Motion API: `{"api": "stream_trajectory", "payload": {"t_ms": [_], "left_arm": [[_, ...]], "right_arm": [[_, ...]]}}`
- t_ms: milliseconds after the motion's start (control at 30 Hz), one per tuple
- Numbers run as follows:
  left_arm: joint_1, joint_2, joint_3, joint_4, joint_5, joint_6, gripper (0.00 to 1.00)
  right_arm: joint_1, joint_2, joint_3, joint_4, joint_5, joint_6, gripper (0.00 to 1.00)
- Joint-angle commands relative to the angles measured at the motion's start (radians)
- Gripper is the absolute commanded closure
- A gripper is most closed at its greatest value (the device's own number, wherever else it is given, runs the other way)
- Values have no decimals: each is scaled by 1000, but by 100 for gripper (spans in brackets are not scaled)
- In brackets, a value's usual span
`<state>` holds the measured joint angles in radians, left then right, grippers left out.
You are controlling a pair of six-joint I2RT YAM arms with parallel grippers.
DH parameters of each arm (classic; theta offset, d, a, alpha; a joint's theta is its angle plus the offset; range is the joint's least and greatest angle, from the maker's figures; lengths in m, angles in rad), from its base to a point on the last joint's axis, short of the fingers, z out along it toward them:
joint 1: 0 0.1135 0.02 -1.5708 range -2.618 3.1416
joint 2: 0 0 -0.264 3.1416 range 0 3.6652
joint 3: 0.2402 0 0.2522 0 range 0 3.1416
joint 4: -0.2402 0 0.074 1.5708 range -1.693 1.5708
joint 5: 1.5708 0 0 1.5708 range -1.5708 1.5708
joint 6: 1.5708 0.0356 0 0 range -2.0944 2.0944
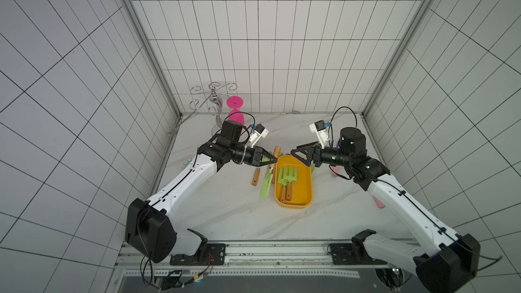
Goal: Put the rake into the storage box
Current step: Pick up the rake at the center of the board, then place the rake in the storage box.
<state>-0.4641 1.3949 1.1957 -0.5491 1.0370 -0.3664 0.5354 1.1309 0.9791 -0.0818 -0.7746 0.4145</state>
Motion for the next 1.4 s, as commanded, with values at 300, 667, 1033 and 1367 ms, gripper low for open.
{"api": "stream_trajectory", "payload": {"t_ms": [300, 667, 1033, 1367], "left_arm": [[-48, 21, 9, 186, 202, -108, 100], [-32, 53, 36, 178, 191, -91, 100], [-3, 106, 91, 152, 121, -70, 68], [82, -95, 120, 237, -268, -185, 1]], "right_arm": [[88, 70, -71, 311, -37, 214, 39], [111, 80, -75, 285, -84, 291, 77], [113, 53, -84, 218, -16, 322, 99], [110, -17, -97, 101, 751, 229, 100]]}}
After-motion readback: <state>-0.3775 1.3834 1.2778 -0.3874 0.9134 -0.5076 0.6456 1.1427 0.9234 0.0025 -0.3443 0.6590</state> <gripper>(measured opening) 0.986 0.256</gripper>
